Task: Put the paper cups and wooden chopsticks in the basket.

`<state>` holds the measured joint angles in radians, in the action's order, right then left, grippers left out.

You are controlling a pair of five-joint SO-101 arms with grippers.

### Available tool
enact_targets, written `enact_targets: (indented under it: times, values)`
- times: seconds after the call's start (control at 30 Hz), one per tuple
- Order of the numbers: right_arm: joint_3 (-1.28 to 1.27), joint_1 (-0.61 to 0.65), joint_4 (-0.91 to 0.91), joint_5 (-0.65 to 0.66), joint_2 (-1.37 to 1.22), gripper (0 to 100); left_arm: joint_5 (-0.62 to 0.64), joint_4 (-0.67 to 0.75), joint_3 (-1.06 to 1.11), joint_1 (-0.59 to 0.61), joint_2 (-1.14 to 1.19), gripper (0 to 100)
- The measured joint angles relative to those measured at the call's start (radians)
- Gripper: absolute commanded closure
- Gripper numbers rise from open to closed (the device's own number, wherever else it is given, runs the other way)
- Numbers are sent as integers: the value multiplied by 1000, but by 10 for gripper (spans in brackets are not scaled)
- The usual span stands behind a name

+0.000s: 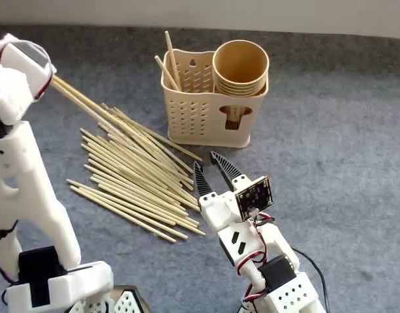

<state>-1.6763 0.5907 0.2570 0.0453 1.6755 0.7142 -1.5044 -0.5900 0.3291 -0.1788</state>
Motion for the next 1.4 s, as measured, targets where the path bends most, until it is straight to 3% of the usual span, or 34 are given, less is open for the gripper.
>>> enact_targets:
  times: [0.7,1.13,1.4]
  values:
    - [0,0,0,0,0,868,0,543,-18,-183,11,995]
    - [0,0,0,0,0,868,-3,684,-18,-199,129,995]
    - [0,0,0,0,0,868,-109,689,-18,-288,146,995]
